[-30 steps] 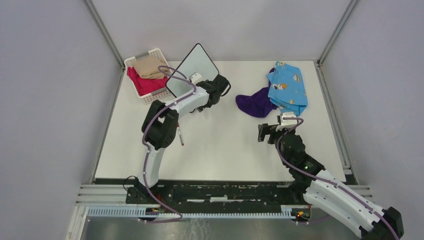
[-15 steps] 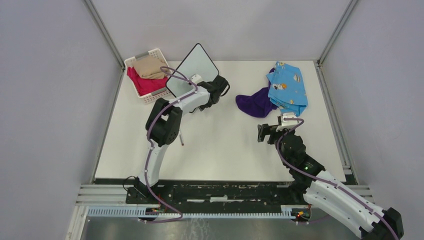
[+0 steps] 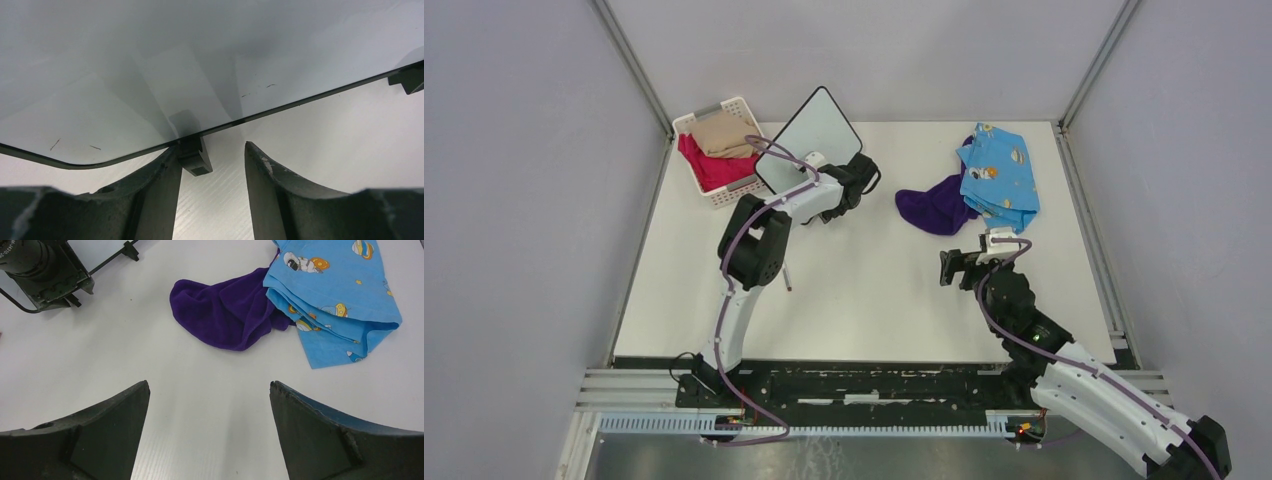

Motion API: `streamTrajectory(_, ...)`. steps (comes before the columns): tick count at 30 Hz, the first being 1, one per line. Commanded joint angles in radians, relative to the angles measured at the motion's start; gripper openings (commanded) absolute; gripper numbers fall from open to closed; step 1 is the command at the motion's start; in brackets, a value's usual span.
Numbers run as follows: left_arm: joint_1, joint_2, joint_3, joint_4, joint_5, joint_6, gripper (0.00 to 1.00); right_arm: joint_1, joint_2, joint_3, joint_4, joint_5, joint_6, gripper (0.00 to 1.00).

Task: Write a sentence on the whiteboard
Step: Move the whiteboard stand to the center of the board.

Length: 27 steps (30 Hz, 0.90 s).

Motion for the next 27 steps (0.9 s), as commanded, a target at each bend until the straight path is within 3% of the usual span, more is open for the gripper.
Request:
streamTrajectory(1, 0.014, 0.013, 0.035, 0.006, -0.056, -0.007, 0.54, 0.0, -0.017, -0.006, 0.037, 0.023, 0.001, 0.96)
streamTrajectory(9, 0.014, 0.009, 0.02, 0.005, -0.065, 0.013, 0.44, 0.0, -0.02, -0.007, 0.034, 0.029, 0.0, 0.96)
streamTrajectory(21, 0.008, -0.033, -0.064, 0.04, -0.073, 0.062, 0.05, -0.001, -0.018, -0.009, 0.034, 0.033, 0.001, 0.96)
streamTrajectory(27, -0.012, -0.108, -0.177, 0.092, -0.06, 0.122, 0.02, 0.0, -0.019, -0.007, 0.026, 0.039, -0.002, 0.96)
